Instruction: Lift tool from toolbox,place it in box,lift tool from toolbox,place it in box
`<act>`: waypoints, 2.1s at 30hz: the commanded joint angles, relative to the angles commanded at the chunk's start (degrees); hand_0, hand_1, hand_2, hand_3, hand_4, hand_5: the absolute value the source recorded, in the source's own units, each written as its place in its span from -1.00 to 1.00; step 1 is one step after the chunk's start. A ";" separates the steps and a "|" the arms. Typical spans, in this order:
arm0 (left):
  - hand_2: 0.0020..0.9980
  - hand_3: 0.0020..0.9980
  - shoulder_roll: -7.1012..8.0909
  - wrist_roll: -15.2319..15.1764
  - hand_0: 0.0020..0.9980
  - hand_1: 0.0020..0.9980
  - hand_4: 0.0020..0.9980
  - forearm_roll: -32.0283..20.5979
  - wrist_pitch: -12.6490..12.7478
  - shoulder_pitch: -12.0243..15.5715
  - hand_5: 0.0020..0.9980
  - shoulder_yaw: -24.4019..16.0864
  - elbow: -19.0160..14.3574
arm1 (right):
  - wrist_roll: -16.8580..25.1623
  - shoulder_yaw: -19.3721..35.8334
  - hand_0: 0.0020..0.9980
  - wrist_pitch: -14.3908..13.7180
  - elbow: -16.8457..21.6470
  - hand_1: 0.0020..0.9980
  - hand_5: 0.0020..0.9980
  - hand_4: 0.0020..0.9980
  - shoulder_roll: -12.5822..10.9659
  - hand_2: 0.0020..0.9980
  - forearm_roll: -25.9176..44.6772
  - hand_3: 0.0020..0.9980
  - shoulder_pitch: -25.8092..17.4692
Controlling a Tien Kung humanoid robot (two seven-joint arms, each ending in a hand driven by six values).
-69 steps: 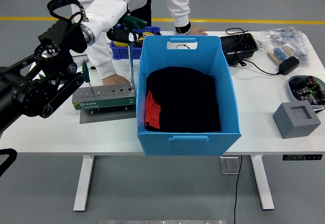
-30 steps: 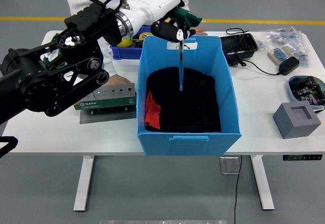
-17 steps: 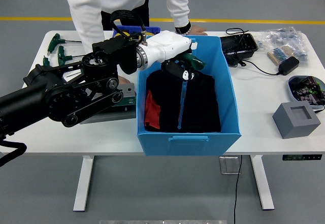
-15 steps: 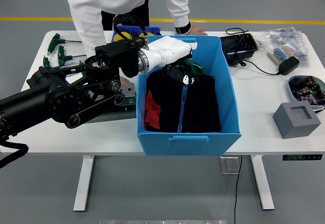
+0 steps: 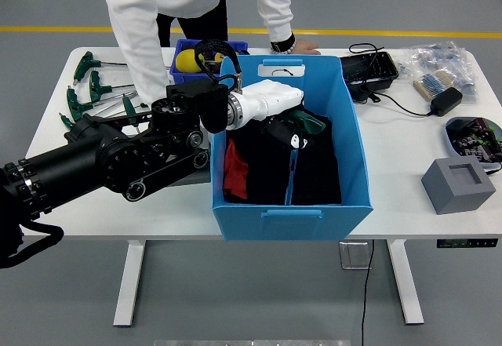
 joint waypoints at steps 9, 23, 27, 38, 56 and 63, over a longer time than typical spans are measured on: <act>-0.77 -0.65 -1.77 -0.07 -0.50 -0.86 0.59 -0.39 -0.22 2.00 -0.19 -0.80 1.74 | 0.10 0.73 0.57 -0.34 0.00 0.58 0.57 0.87 -0.07 0.63 -1.20 0.42 0.46; -0.02 0.19 -3.45 -1.06 -0.22 -0.15 0.92 2.87 0.78 3.32 0.26 -3.35 2.22 | 0.49 0.47 0.56 -0.55 0.00 0.57 0.57 0.87 -0.40 0.62 -1.55 0.40 0.92; -0.02 0.19 -3.73 -1.71 -0.22 -0.15 0.92 3.44 1.39 3.06 0.26 -3.66 2.56 | 0.66 0.35 0.56 -0.58 0.00 0.57 0.57 0.87 -0.45 0.62 -1.34 0.40 1.02; 0.40 0.36 -3.74 -2.93 0.01 0.27 0.98 4.91 3.59 1.87 0.29 -6.40 2.73 | 1.11 -1.81 0.55 -0.37 0.00 0.56 0.55 0.86 -0.74 0.62 0.43 0.39 1.22; 0.67 0.53 -0.50 -3.88 0.41 0.54 1.00 13.60 8.76 0.87 0.31 -17.93 -4.49 | 0.94 -1.30 0.55 -0.34 0.00 0.56 0.54 0.85 -0.53 0.62 -0.04 0.38 0.51; 0.62 0.52 4.26 -2.00 0.42 0.52 1.00 19.98 4.89 1.67 0.33 -22.12 -12.32 | 1.10 -0.29 0.55 -0.42 0.00 0.56 0.54 0.85 -0.17 0.62 -0.14 0.38 -0.04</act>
